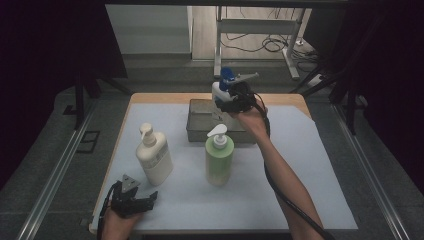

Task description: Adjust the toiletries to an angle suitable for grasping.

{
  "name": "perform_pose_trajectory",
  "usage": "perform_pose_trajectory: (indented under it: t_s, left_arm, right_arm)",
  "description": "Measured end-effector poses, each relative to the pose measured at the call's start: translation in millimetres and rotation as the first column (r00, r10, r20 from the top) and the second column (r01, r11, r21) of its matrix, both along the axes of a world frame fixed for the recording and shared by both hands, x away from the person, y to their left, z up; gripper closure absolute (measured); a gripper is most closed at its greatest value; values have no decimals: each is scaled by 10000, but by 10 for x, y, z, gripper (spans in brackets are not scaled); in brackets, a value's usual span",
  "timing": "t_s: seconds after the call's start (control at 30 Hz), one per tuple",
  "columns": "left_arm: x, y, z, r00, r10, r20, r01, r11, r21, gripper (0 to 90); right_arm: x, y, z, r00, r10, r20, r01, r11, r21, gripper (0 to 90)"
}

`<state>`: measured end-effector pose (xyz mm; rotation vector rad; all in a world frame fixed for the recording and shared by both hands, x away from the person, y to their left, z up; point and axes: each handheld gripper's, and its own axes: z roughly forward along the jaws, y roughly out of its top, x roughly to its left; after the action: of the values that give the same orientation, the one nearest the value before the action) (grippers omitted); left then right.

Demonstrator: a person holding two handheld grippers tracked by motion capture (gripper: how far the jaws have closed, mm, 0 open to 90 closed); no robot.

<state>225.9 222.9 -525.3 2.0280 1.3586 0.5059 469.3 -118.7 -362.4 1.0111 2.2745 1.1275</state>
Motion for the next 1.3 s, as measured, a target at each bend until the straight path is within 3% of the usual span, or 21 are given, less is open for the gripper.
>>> perform_pose_trajectory:
  t_s: [0.77, 1.13, 1.3]
  left_arm:
    - [0, 0, 0, 10000, 0, -2, 0, 10000, -5, 125]
    - [1, 1, 0, 10000, -15, 12, 15, 10000, 25, 125]
    - [1, 1, 0, 10000, -18, 12, 18, 10000, 27, 125]
  right_arm:
    - [27, -25, -239, 9994, -197, -272, 191, 9996, -214, 398]
    - [32, -114, -273, 9980, -396, -488, 408, 9989, 250, 387]
    - [32, -141, -276, 9987, -230, -457, 243, 9993, 286, 381]
